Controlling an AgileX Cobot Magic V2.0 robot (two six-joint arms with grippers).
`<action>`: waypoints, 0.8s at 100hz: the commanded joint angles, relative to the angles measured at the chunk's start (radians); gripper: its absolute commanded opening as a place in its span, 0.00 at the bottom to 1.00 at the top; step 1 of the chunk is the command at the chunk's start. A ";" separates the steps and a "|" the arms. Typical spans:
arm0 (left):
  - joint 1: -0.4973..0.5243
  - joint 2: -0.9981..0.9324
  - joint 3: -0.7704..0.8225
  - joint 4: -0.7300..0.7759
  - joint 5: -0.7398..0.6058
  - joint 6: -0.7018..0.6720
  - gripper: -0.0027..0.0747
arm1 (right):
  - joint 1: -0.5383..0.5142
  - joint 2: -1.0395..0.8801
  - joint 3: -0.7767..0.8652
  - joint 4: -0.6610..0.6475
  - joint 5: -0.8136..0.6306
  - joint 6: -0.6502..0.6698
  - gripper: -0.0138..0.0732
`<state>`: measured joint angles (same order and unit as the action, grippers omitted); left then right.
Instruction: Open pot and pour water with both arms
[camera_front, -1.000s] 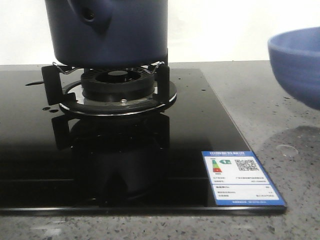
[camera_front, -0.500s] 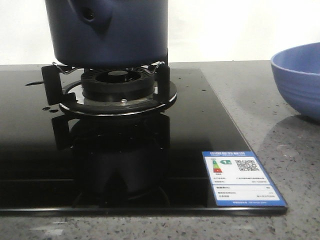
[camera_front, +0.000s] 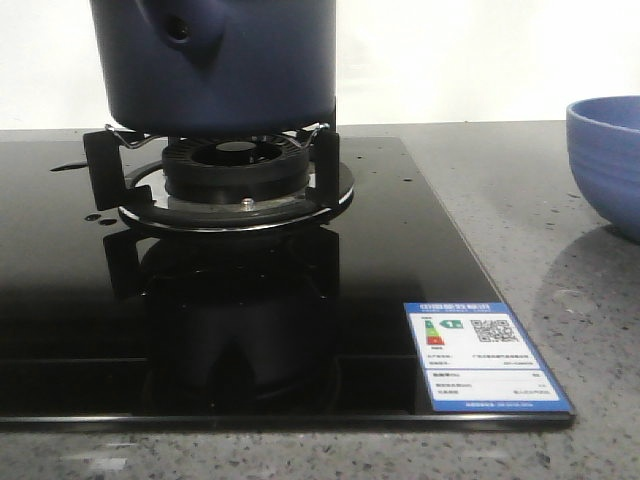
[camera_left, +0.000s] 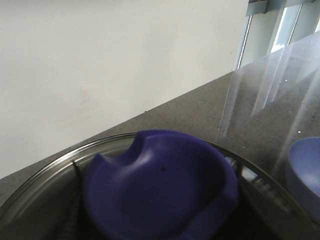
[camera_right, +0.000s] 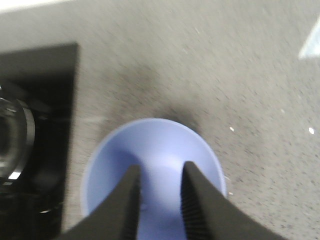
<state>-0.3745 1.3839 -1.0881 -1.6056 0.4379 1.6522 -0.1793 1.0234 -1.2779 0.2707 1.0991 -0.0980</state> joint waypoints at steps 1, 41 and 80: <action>-0.008 -0.020 -0.044 -0.050 0.008 0.003 0.28 | -0.006 -0.057 -0.040 0.047 -0.041 -0.005 0.19; -0.008 0.032 -0.044 -0.057 -0.005 0.007 0.28 | -0.006 -0.127 -0.040 0.050 -0.053 -0.005 0.09; -0.008 0.052 -0.045 -0.105 -0.015 0.078 0.28 | 0.010 -0.127 -0.040 0.052 -0.053 -0.005 0.09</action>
<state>-0.3762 1.4588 -1.1003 -1.6524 0.4245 1.6998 -0.1738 0.9048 -1.2854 0.3013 1.1069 -0.0980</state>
